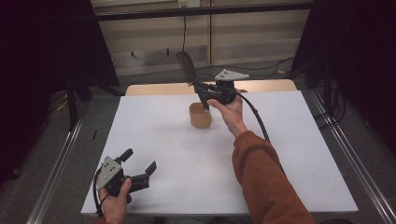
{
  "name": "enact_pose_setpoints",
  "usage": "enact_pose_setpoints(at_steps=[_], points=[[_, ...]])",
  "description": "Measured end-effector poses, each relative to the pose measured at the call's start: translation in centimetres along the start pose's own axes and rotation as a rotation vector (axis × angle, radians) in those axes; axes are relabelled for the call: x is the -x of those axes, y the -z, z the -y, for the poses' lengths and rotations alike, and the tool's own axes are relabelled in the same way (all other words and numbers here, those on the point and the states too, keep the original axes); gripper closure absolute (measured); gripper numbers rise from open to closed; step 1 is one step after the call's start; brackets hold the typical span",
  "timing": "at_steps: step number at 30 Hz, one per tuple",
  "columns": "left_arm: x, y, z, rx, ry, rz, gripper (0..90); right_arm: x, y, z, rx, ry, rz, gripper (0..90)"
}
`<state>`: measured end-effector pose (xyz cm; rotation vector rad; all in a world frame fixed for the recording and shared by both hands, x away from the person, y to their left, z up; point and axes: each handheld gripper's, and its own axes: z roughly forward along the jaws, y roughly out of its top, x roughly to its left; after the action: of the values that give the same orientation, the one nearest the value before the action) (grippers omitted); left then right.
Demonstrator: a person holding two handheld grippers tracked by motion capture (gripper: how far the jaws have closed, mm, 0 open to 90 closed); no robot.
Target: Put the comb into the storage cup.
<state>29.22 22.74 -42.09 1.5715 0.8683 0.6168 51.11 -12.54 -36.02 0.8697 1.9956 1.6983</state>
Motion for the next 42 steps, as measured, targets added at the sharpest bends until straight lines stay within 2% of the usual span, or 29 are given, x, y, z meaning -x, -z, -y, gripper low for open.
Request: enact_pose_setpoints(at_steps=[8, 17, 42], points=[[0.0, 0.0, 0.0, 0.001, 0.007, 0.001, 2.3, 0.1, -0.8, 0.1, 0.000, -0.007, 0.006, 72.7], [0.0, 0.0, 0.0, -0.001, 0.000, 0.002, 2.3, 0.2, -1.7, 0.8, -0.011, 0.007, 0.008, 72.7], [-0.1, 0.1, 0.0, -0.005, -0.002, -0.002, 2.3, 0.2, -2.8, 2.5, -0.048, 0.031, 0.012, 72.8]])
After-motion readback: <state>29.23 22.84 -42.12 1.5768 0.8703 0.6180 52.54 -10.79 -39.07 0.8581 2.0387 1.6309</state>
